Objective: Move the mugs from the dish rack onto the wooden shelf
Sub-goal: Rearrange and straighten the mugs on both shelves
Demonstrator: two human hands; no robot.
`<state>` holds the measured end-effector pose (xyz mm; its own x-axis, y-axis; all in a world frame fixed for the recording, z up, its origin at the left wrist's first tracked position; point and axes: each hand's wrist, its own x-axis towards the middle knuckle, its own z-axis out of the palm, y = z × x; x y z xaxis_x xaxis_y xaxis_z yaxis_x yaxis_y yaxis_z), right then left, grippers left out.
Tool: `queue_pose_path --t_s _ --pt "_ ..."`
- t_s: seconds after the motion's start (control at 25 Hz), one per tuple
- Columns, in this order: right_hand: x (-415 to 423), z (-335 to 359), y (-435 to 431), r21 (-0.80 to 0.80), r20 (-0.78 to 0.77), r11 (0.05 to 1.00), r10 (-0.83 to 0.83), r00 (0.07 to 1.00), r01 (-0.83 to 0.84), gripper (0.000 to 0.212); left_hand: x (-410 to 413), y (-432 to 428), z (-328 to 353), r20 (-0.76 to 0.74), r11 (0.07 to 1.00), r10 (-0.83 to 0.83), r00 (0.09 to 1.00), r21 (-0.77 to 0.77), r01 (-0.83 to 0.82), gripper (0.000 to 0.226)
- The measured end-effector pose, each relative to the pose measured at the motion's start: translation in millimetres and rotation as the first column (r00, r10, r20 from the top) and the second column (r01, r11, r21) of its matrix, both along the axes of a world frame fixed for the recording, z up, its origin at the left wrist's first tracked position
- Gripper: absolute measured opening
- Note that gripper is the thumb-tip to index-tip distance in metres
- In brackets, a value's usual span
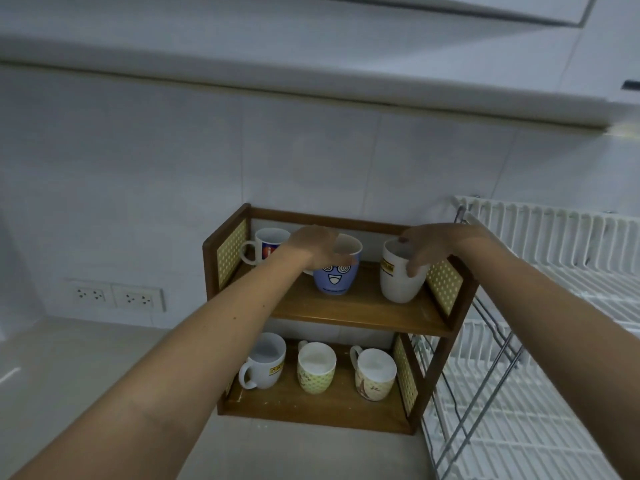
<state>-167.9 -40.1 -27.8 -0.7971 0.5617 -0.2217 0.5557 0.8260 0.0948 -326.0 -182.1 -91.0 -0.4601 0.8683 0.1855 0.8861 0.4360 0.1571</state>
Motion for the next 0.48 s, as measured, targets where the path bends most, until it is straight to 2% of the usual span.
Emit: queue_pose_path --t_s 0.16,0.32,0.48 --pt "1 -7 5 -0.098 -0.123 0.994 -0.054 0.991 0.042 0.089 -1 1 0 -0.039 1.0 -0.003 0.999 -0.004 0.003 0.075" --pt "-5 -14 3 0.02 -0.188 0.999 -0.026 0.982 0.03 0.08 -2 2 1 -0.036 1.0 -0.006 0.999 -0.012 0.005 0.076" --pt "-2 -11 10 -0.134 -0.23 0.989 0.029 0.973 -0.061 0.08 -4 3 -1 -0.023 1.0 -0.003 1.0 -0.01 0.003 0.075"
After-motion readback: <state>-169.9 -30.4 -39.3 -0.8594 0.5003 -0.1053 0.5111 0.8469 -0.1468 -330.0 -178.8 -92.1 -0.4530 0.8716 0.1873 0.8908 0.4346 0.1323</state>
